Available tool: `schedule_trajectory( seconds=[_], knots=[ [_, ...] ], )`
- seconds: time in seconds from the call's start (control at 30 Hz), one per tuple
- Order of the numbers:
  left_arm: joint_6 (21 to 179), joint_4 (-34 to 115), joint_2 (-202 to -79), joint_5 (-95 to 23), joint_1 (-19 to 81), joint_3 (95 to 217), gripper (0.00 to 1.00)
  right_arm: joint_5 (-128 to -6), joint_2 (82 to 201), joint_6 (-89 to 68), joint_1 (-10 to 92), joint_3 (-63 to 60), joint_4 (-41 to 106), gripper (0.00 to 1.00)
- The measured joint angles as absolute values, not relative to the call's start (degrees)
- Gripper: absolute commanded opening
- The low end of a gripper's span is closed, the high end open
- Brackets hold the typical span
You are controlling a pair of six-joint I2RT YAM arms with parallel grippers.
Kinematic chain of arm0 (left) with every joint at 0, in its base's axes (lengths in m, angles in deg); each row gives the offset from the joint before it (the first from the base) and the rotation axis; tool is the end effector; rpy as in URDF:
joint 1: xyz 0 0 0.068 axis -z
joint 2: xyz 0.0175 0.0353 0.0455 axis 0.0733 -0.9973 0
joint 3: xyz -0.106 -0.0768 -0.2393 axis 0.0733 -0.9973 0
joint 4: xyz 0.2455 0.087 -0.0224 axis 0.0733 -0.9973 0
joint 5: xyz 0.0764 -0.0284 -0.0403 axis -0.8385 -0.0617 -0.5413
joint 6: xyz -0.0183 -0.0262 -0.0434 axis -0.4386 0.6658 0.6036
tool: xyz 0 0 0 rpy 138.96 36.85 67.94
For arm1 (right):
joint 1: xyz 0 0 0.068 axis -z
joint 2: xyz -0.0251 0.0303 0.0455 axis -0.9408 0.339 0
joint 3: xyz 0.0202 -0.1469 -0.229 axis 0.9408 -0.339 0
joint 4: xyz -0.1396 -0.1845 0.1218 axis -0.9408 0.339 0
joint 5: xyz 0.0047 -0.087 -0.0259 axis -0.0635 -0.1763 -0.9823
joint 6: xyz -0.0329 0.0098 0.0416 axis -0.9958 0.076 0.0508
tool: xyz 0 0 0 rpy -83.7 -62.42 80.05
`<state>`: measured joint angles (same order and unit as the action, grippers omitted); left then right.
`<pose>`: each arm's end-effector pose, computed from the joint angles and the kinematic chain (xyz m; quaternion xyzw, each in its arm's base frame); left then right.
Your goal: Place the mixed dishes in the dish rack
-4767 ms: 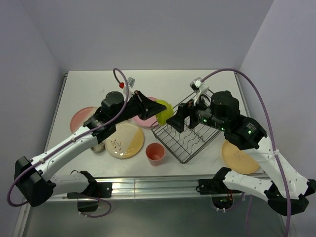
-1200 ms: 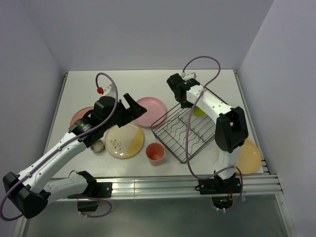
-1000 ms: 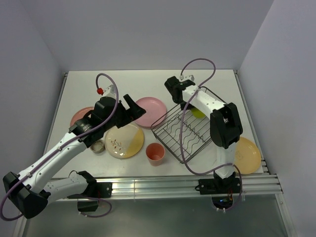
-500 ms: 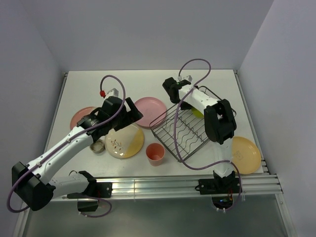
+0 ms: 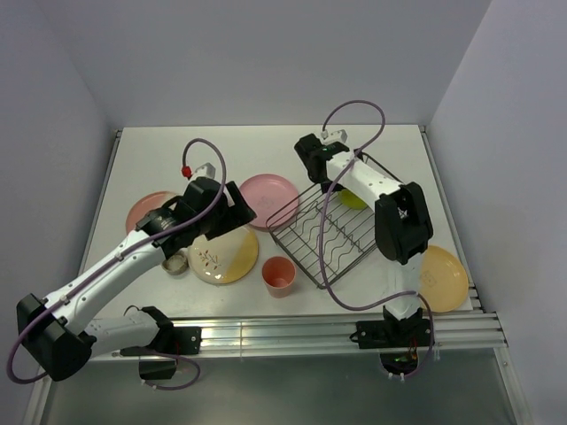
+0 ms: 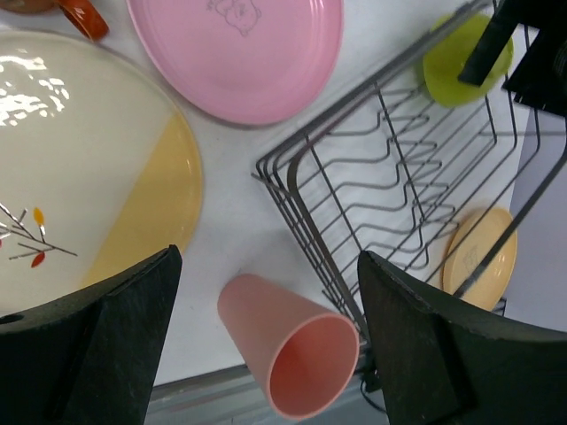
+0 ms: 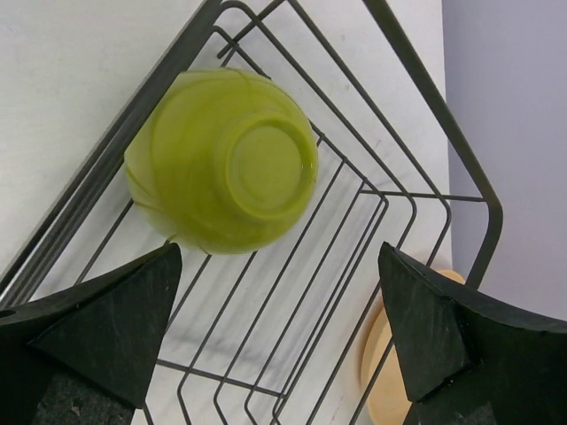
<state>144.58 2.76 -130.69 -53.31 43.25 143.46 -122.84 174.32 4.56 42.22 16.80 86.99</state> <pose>0.1920 -0.1485 0.3150 -0.1675 0.8946 -0.2518 0.3291 0.3689 0.1655 0.2320 0.0023 0.9056 -0.3214 0.2767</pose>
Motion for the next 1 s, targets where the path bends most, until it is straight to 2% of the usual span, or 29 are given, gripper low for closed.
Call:
schedule_trajectory(
  seconds=[0.2,0.47,0.67,0.7,0.73,0.87,0.9,1.0],
  knots=[
    [144.90,1.17,-129.20,-53.07,49.79,141.54,0.82,-119.30,166.34,4.58,42.24,13.02,85.21,0.99],
    [147.75,-0.62,-129.64,-53.99,58.18,136.33,0.75,-112.30,143.61,4.86,42.26,7.97,82.94,0.99],
    [150.59,-1.00,-129.77,-54.14,62.07,132.20,0.66,-109.42,133.69,5.59,41.61,4.80,82.79,0.99],
    [150.98,-0.91,-130.21,-54.14,62.79,131.96,0.58,-109.05,132.83,5.70,41.32,4.12,82.83,0.99],
    [151.29,-0.65,-130.80,-54.12,63.34,131.96,0.54,-108.59,131.98,5.85,40.91,3.33,82.90,0.99],
    [151.83,0.49,-133.44,-54.34,64.83,131.99,0.21,-106.42,130.12,6.13,39.95,0.97,83.31,0.99],
    [151.68,0.32,-133.66,-54.47,65.02,131.99,0.02,-105.96,129.80,6.15,39.82,0.60,83.51,0.99],
    [151.57,-2.24,-133.40,-55.61,65.17,133.52,0.00,-104.11,128.62,6.18,39.77,-0.47,83.79,1.00]
  ],
)
